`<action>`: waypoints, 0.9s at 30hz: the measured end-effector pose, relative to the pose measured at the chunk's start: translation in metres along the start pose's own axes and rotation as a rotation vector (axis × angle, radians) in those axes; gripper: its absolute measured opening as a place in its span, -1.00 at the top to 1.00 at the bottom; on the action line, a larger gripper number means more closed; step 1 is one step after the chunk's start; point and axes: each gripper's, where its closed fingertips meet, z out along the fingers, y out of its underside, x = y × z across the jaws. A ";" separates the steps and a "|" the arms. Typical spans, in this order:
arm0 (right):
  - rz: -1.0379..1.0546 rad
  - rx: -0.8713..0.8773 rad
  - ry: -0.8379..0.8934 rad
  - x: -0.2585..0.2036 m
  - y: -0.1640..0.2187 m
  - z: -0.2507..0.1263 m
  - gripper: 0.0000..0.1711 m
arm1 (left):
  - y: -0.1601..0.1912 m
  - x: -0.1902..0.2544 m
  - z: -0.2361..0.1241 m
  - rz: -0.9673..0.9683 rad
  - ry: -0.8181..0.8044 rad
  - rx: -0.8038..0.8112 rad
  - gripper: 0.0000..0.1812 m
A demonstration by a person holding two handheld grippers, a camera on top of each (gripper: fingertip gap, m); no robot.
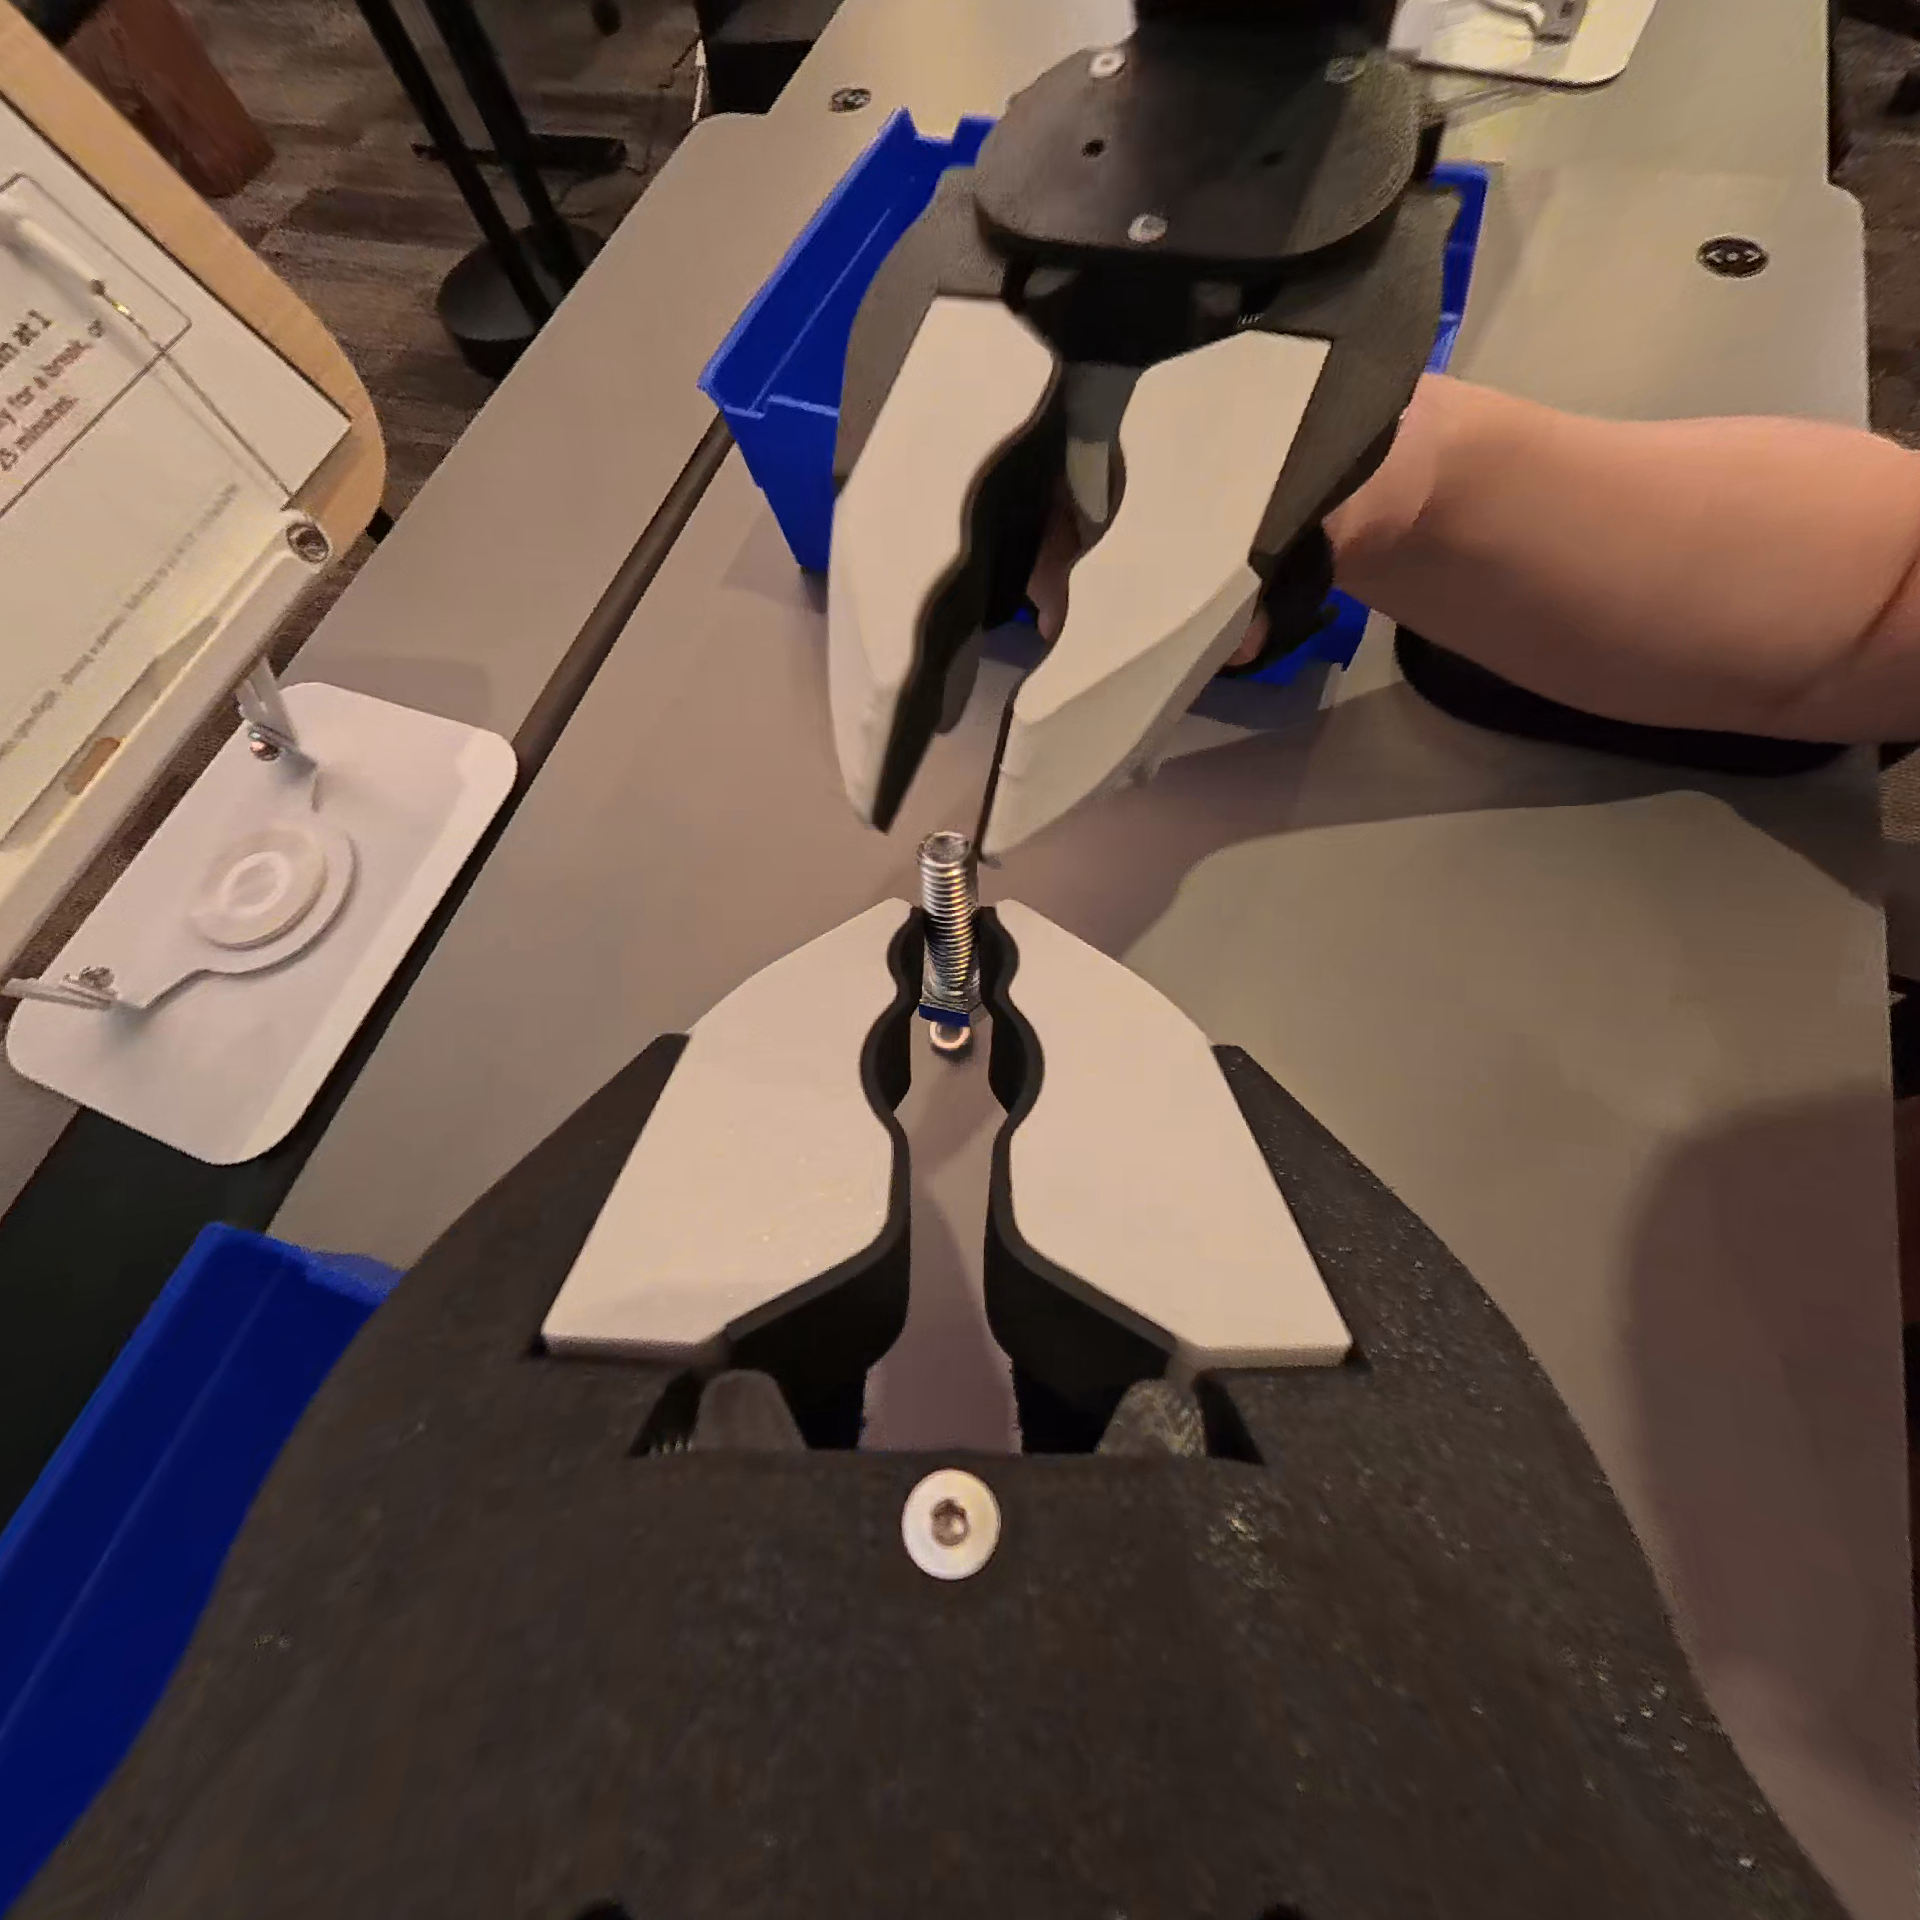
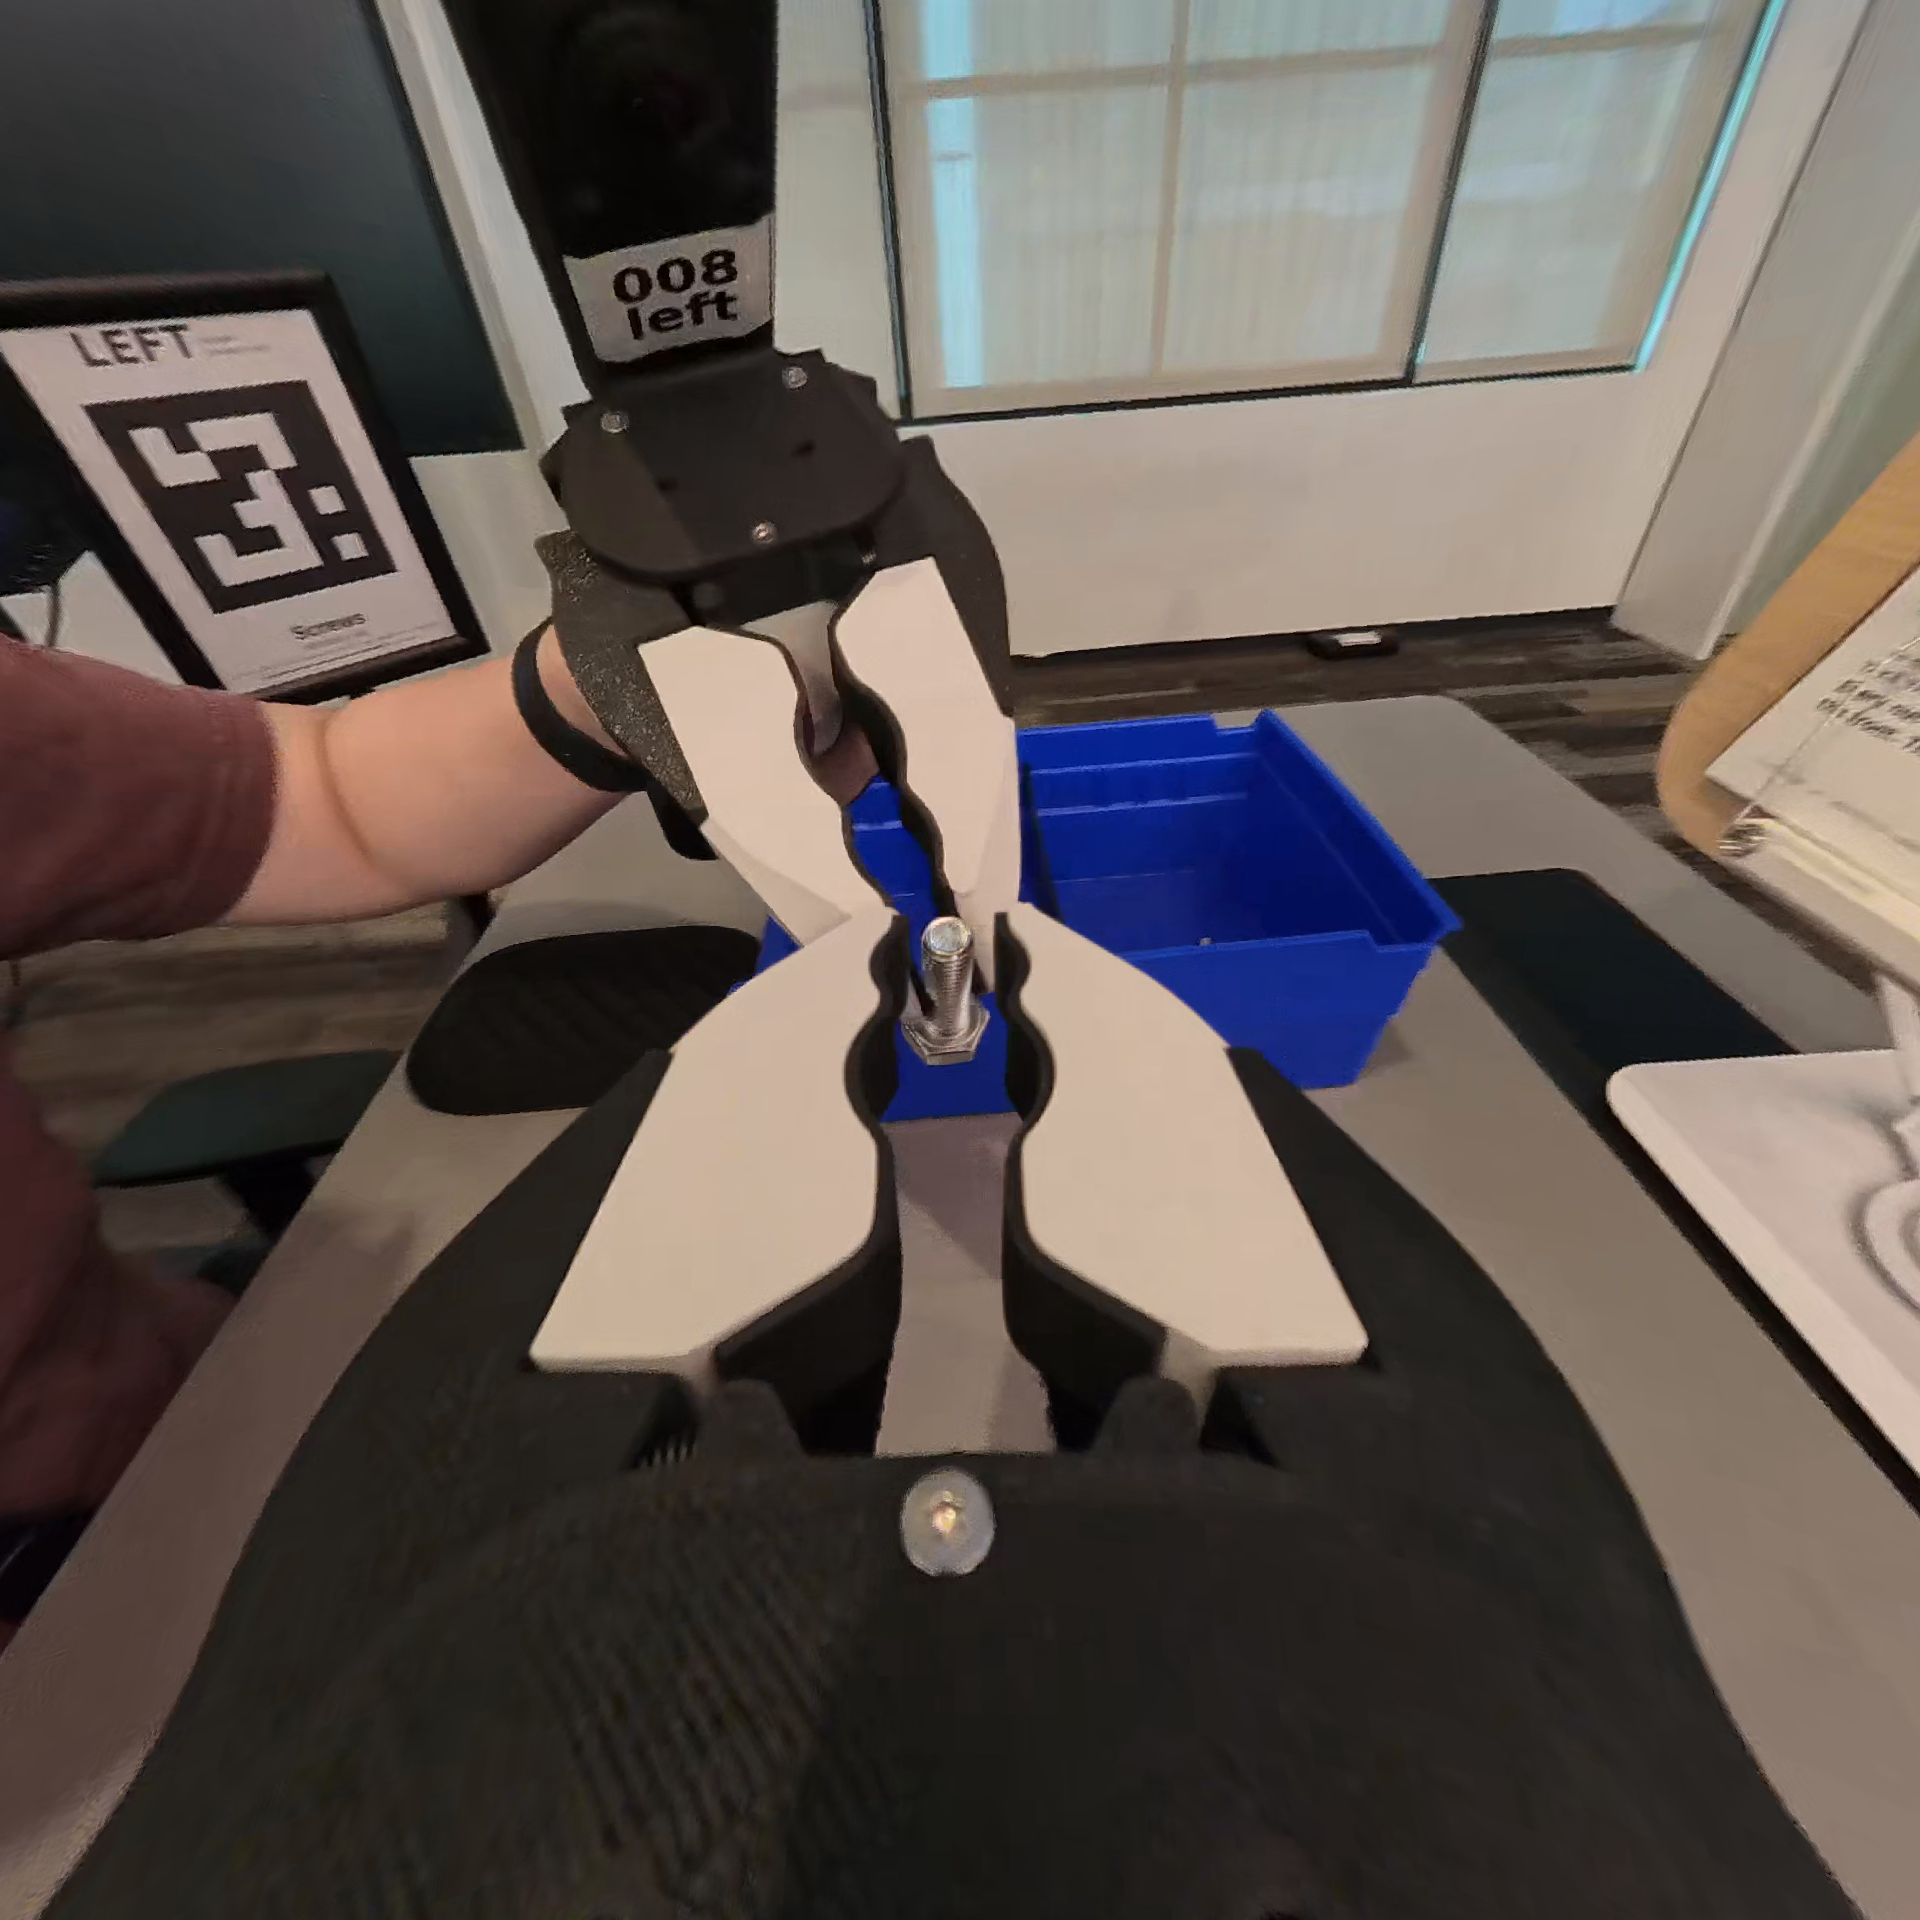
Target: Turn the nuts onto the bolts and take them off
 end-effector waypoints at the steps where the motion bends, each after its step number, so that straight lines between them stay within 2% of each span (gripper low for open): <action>1: 0.008 -0.001 -0.013 -0.001 0.000 0.000 0.82 | -0.002 0.001 0.000 0.002 0.003 0.005 0.90; 4: 0.035 0.002 -0.061 -0.006 0.001 0.000 0.88 | -0.006 0.005 -0.003 0.003 0.016 0.015 0.90; 10: 0.059 -0.006 -0.080 -0.008 0.000 -0.001 0.88 | -0.007 0.008 -0.005 0.009 0.033 0.029 0.88; 13: 0.064 0.007 -0.044 -0.001 -0.004 -0.007 0.89 | -0.007 -0.006 -0.011 0.026 -0.054 0.059 0.46; 15: 0.064 0.033 -0.035 0.000 -0.011 -0.012 0.89 | -0.003 -0.004 -0.010 0.007 -0.033 0.070 0.37; 22: 0.018 0.072 -0.013 -0.005 -0.023 -0.016 0.89 | -0.020 0.007 0.009 -0.060 -0.015 0.278 0.60; 27: 0.022 0.101 0.011 -0.002 -0.027 -0.016 0.89 | -0.028 0.000 0.009 -0.060 -0.093 0.352 0.66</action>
